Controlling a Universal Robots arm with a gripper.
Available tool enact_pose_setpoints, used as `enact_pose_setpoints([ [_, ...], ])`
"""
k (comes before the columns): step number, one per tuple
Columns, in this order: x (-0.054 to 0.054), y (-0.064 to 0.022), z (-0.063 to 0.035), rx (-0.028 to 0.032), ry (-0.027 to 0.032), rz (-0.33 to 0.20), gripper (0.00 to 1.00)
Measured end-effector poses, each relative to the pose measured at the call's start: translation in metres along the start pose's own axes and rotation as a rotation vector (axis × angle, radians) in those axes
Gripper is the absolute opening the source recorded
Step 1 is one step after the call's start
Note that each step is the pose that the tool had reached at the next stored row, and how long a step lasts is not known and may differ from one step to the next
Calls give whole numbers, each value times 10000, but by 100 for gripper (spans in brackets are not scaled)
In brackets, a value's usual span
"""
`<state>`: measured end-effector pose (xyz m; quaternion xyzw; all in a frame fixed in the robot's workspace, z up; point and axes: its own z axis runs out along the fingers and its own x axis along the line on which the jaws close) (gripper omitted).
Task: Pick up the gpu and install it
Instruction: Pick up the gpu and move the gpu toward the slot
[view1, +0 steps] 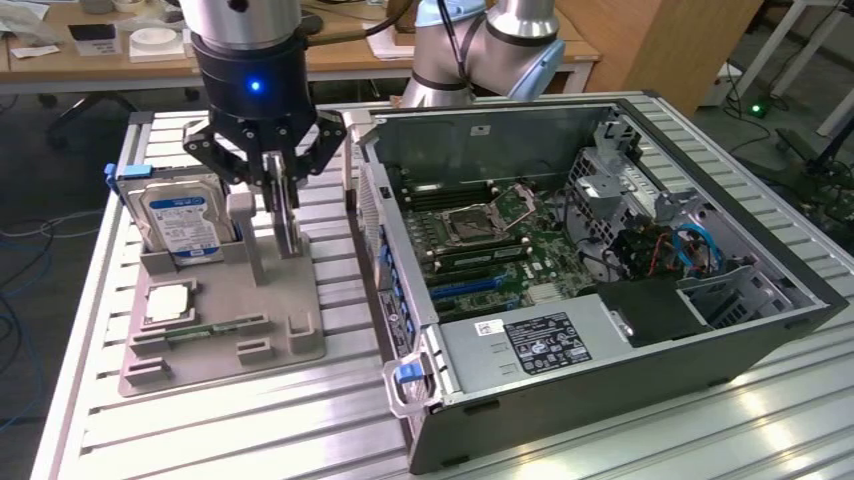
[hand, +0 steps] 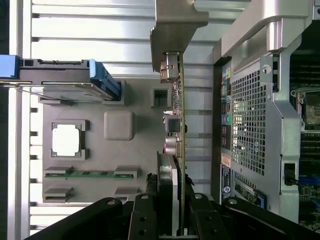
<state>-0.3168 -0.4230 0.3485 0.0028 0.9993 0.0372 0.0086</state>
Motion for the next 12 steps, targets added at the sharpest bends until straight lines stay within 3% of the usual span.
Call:
enact_pose_setpoints([
  [12,-2,7,-96,0,0,0,29],
])
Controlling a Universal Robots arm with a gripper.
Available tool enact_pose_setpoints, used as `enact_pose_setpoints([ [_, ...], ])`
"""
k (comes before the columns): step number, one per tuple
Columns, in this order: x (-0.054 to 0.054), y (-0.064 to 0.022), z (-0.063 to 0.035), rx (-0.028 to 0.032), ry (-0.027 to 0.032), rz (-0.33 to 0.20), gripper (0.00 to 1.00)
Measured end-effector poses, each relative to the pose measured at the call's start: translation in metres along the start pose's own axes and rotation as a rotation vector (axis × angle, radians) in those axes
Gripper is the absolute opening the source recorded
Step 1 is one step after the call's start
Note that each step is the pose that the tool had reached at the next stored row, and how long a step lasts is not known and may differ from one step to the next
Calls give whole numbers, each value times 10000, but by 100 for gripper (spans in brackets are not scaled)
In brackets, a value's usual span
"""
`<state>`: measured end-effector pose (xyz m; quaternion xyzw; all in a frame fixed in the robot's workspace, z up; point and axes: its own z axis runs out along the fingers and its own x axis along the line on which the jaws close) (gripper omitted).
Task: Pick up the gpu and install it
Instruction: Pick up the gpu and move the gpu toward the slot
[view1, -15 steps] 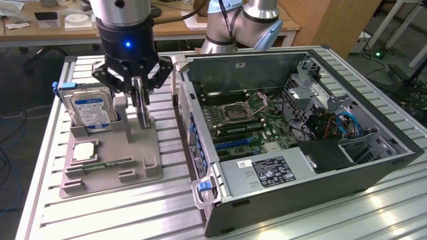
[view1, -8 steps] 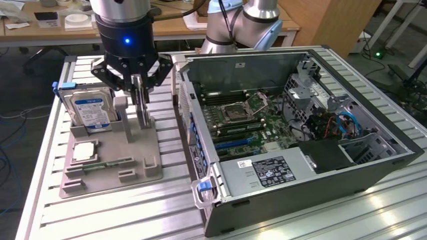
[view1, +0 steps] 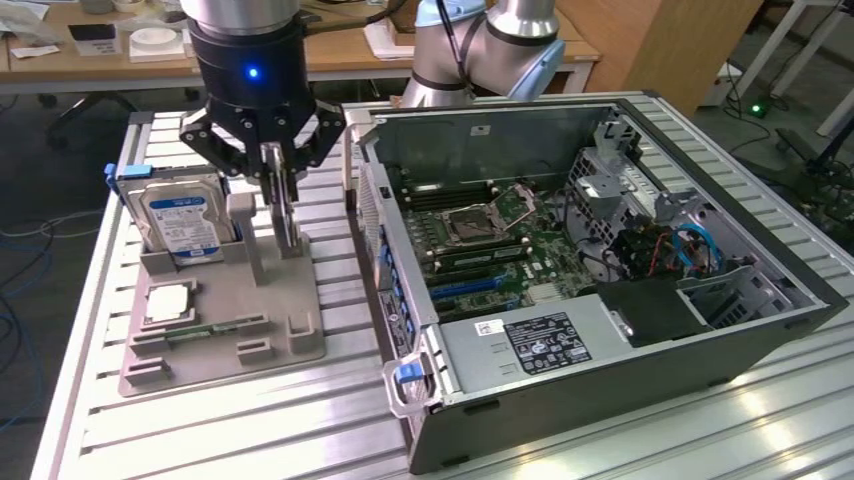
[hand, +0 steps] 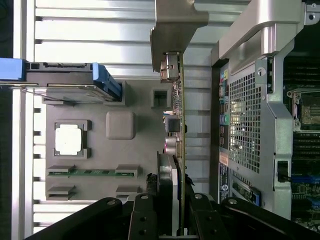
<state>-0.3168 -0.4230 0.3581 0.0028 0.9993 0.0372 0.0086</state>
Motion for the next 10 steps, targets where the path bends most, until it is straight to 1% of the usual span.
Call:
enact_pose_setpoints([
  [10,-1,6,-82,0,0,1,29],
])
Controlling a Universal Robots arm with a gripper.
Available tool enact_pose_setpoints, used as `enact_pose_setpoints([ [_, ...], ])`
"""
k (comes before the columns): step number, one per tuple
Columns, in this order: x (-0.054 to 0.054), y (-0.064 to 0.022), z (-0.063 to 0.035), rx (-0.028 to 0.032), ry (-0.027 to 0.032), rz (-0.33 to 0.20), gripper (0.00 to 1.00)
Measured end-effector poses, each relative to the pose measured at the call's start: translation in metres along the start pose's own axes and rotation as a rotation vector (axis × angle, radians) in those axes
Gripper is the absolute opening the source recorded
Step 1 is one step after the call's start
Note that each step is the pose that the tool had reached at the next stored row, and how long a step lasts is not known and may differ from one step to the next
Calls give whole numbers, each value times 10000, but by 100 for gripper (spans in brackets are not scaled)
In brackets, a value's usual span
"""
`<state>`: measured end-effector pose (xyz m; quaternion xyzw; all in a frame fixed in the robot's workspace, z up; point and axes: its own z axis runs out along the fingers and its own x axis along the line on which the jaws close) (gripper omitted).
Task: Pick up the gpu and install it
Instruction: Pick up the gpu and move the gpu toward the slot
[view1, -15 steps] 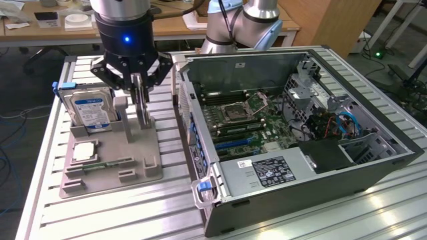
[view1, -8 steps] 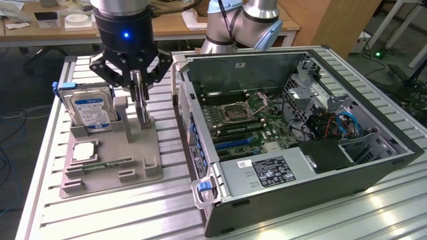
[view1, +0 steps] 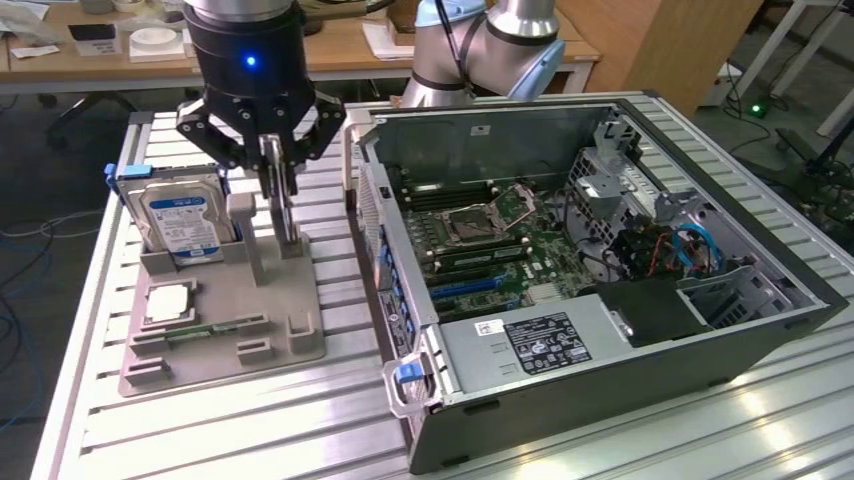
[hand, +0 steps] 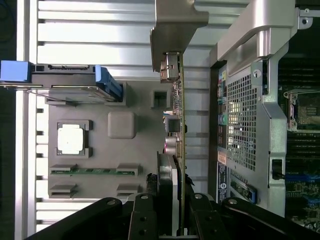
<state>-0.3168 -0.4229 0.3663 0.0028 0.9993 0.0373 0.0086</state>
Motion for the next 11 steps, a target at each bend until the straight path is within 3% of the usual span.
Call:
enact_pose_setpoints([
  [11,-1,5,-75,0,0,0,29],
])
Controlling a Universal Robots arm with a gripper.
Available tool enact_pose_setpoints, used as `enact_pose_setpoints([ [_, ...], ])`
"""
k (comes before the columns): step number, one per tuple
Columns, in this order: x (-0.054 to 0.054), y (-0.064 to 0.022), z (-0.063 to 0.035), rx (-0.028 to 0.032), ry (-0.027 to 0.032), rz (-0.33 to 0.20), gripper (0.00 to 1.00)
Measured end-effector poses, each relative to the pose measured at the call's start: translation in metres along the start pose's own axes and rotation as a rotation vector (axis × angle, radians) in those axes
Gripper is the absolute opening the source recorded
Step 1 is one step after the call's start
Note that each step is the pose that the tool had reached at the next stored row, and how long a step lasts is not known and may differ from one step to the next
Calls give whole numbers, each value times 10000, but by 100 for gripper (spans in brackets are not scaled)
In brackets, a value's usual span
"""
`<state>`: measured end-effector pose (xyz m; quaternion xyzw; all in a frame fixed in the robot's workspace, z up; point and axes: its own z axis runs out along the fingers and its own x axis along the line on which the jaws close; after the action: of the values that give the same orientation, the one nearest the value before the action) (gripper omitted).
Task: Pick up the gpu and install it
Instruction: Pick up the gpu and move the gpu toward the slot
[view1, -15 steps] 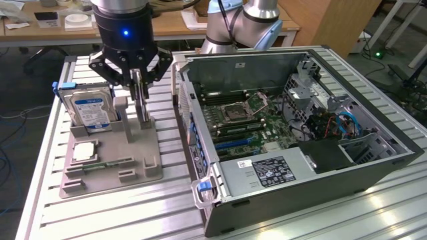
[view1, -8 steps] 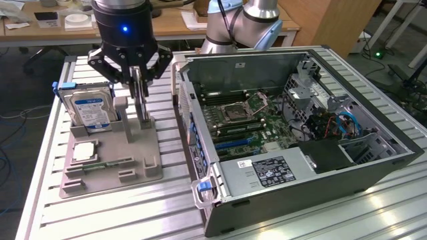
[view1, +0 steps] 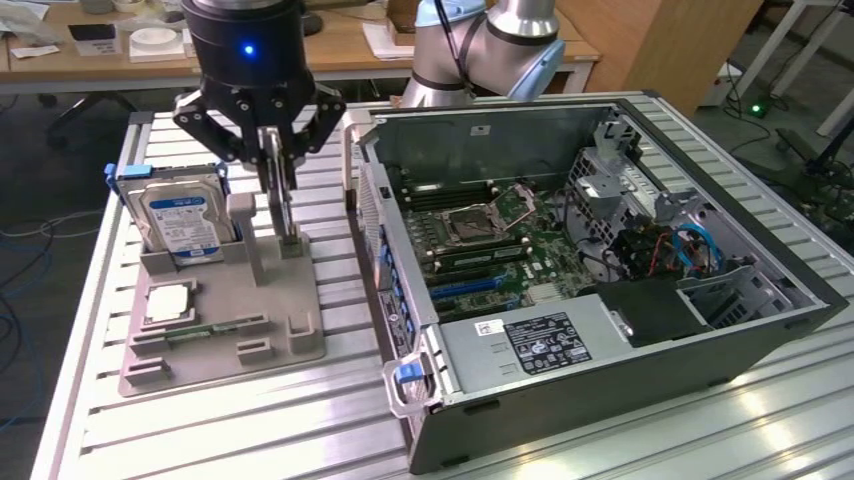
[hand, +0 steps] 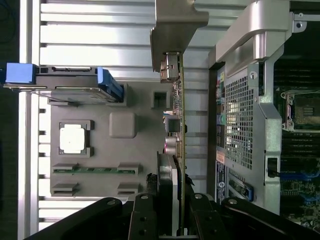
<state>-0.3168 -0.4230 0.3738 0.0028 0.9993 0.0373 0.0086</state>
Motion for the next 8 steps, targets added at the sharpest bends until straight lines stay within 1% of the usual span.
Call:
enact_pose_setpoints([
  [8,-1,4,-55,0,0,0,29],
])
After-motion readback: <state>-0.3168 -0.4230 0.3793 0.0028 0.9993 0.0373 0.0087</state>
